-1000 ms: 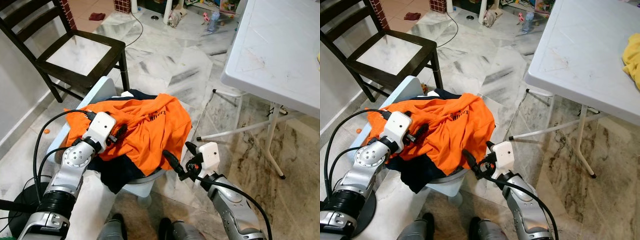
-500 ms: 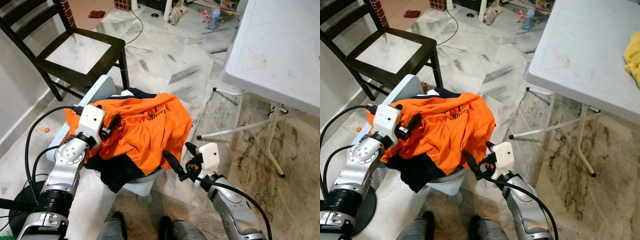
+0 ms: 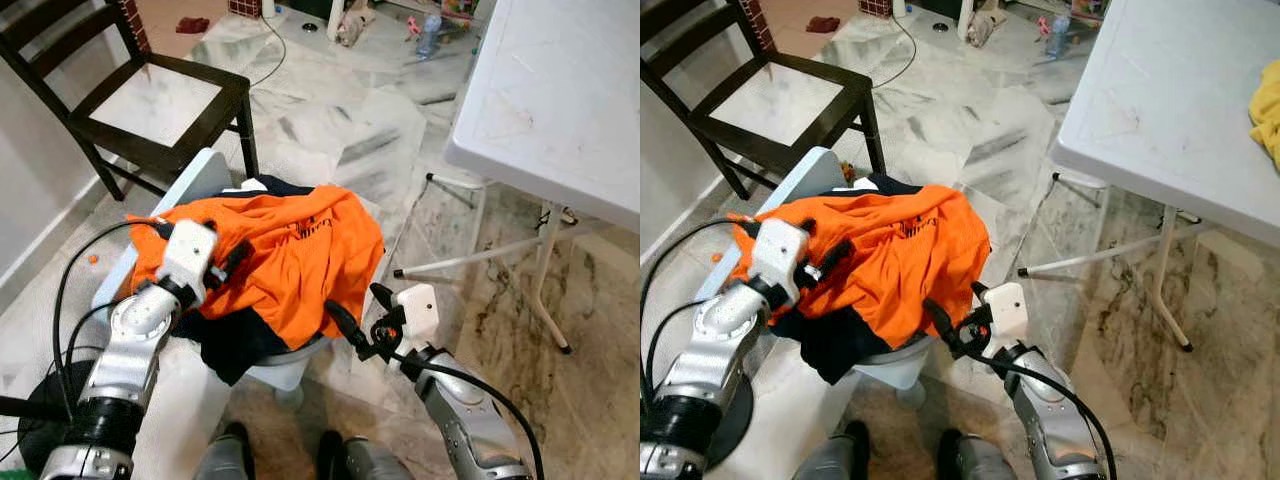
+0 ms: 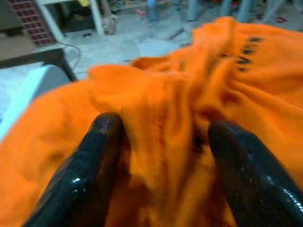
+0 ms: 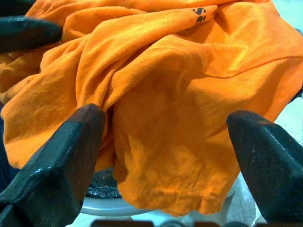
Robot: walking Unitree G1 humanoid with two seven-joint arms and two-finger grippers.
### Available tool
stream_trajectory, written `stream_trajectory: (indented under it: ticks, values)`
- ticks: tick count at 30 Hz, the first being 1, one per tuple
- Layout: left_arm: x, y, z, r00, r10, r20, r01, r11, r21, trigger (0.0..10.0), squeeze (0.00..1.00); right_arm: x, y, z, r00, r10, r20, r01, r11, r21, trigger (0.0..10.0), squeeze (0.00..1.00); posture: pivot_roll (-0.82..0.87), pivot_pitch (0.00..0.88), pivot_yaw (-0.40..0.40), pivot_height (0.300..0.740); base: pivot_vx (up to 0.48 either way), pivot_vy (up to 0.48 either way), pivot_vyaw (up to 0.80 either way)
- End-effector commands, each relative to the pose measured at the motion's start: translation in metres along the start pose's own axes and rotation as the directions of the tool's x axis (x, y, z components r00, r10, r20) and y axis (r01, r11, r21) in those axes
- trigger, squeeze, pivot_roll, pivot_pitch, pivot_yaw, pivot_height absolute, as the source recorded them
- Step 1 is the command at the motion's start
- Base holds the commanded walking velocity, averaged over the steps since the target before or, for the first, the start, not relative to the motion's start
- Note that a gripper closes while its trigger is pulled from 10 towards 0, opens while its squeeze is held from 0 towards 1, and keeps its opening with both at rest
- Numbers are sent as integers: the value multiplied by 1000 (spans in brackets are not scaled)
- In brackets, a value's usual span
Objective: Hang hanger
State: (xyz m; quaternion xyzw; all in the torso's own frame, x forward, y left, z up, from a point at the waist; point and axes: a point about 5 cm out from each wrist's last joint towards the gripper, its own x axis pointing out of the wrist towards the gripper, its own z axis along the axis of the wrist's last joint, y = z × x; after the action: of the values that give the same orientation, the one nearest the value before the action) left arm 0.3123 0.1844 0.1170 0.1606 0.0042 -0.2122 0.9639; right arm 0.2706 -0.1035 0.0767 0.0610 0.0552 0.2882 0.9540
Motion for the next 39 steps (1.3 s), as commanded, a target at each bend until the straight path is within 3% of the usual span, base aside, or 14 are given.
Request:
stream_trajectory:
  ticks: [1, 2, 3, 10, 12, 15, 16, 18, 19, 21, 22, 29, 39]
  values:
    - [-4, -8, -1, 999, -39, -7, 39, 999, -3, 10000, 0, -3, 0, -6, 1000, -3, -24, 3, 1000, 1, 10000, 0, 133, 263, -90, 740, 0, 0, 0]
    - [-7, -11, -2, 1000, -29, -5, 29, 1000, -4, 10000, 0, -3, 0, -7, 1000, -2, -26, 2, 1000, 2, 10000, 0, 140, 263, -90, 740, 0, 0, 0]
    - [-10, -12, 1, 999, 32, 26, -32, 999, -7, 10000, 1000, -2, 0, -7, 1000, 1, -27, -1, 1000, 1, 10000, 0, 140, 263, -90, 740, 0, 0, 0]
    - [-19, -13, 11, 976, 183, 122, -188, 982, 30, 10000, 1000, -1, 0, -7, 1000, 6, -28, -6, 1000, 0, 10000, 0, 149, 263, -91, 740, 0, 0, 0]
    - [-26, -3, 19, 942, 293, 167, -307, 949, 67, 10000, 1000, 0, 1, -7, 1000, 11, -29, -11, 1000, 1, 10000, 0, 154, 269, -97, 740, 0, 0, 0]
    - [-25, 12, 16, 936, 329, 121, -338, 939, 61, 10000, 1000, 1, 2, -7, 999, 15, -30, -15, 1000, 1, 10000, 0, 155, 271, -99, 740, 0, 0, 0]
    - [-22, 18, 13, 945, 314, 94, -320, 946, 57, 10000, 882, 1, 2, -7, 999, 16, -31, -16, 1000, 0, 10000, 0, 155, 271, -99, 740, 0, 0, 0]
    - [-19, 26, 11, 953, 294, 70, -297, 954, 42, 10000, 882, 1, 2, -7, 999, 18, -31, -18, 1000, 0, 10000, 0, 155, 271, -99, 740, 0, 0, 0]
    - [-17, 27, 10, 961, 272, 55, -274, 961, 36, 10000, 349, 1, 2, -7, 999, 18, -31, -18, 1000, -1, 10000, 0, 155, 271, -99, 740, 0, 0, 0]
    - [-16, 26, 10, 965, 258, 46, -259, 965, 33, 10000, 349, 1, 2, -7, 999, 18, -32, -18, 1000, -2, 10000, 0, 145, 271, -99, 740, 0, 0, 0]
    - [-14, 27, 10, 968, 249, 38, -250, 968, 24, 10000, 0, 1, 2, -6, 999, 16, -31, -17, 1000, -2, 10000, 0, 140, 269, -97, 740, 0, 0, 0]
    - [2, 22, 16, 986, 157, 49, -158, 987, 4, 10000, 0, -3, 1, -7, 1000, 3, -28, -3, 1000, -3, 10000, 0, 123, 268, -91, 740, 0, 0, 0]
    - [6, 13, 20, 991, 110, 74, -110, 994, -2, 10000, 0, -5, -1, -7, 1000, -10, -27, 10, 1000, -5, 10000, 0, 112, 268, -89, 740, 0, 0, 0]
